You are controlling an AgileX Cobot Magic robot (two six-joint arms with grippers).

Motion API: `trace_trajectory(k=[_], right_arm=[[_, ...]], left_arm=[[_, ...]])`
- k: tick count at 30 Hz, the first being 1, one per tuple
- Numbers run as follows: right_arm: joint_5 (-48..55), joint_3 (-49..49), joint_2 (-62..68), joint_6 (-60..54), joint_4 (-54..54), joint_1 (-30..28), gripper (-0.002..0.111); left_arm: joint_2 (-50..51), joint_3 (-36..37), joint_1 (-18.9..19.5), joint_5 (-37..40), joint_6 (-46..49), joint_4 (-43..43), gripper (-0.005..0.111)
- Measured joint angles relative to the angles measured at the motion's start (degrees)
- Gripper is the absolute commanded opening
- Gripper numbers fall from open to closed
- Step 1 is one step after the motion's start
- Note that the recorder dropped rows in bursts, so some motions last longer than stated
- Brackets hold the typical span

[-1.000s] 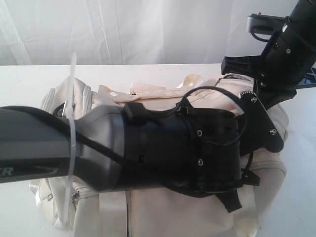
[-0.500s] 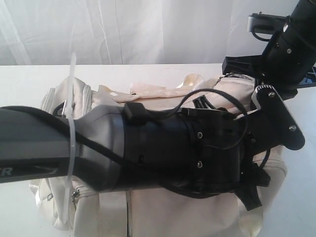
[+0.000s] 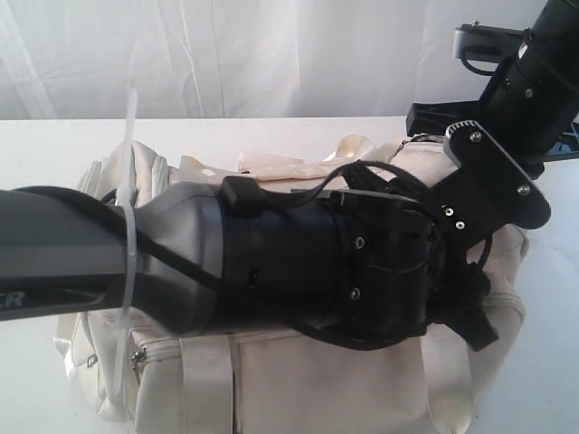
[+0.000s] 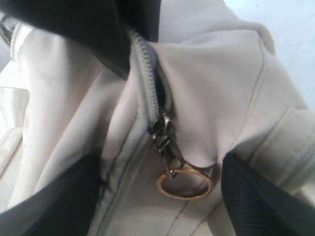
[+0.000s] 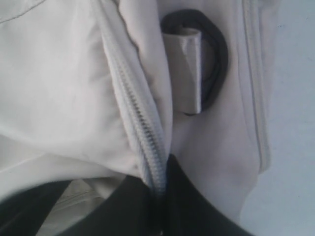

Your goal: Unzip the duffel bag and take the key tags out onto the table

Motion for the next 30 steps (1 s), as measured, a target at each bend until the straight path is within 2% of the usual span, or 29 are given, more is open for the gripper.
trace_trajectory(k=[6,17,19,22,24,30], right_arm=[[0.1,0.0,0.0,0.0,0.0,0.0,0.0],[0.4,0.0,0.2,0.0,0.1,0.0,0.0],[0.5,0.0,0.2,0.0,0.1,0.0,0.0],[0.5,0.0,0.2,0.0,0.2,0.0,0.0],[0.5,0.0,0.3,0.0,0.5,0.0,0.0],[0.4,0.0,0.3,0.0,0.6,0.0,0.0]], left_arm=[[0.0,0.0,0.0,-0.5,0.0,-5.1,0.051],[2.1,-0.6,0.1,-2.3,2.6,-7.1,0.05],[2.3,-0.6,0.1,-2.4,3.1,-6.7,0.04],[2.3,-0.6,0.1,-1.7,3.4,-6.4,0.012],[1.9,-0.6,0.1,-0.5,3.5,-6.3,0.0],[-1.2,-0.6,0.1,4.3,5.7,-7.4,0.0]])
